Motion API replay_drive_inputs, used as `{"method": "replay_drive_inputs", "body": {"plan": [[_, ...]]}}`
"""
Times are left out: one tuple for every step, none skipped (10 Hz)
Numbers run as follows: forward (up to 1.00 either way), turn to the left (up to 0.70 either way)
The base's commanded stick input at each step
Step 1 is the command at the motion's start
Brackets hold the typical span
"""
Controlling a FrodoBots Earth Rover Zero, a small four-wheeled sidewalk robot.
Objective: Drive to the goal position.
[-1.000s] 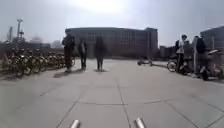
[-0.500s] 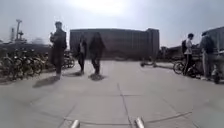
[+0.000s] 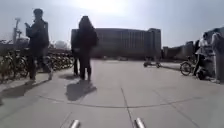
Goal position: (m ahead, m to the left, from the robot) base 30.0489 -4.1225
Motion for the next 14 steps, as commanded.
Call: {"method": "replay_drive_inputs", "body": {"plan": [[0.85, 0.01], [0.85, 0.01], [0.85, 0.01], [0.85, 0.01], [0.85, 0.01], [0.85, -0.01], [0.85, -0.07], [0.85, -0.18], [0.85, -0.32], [0.85, -0.32], [0.85, -0.27], [0.85, -0.23], [0.85, -0.14], [0.85, -0.03]]}}
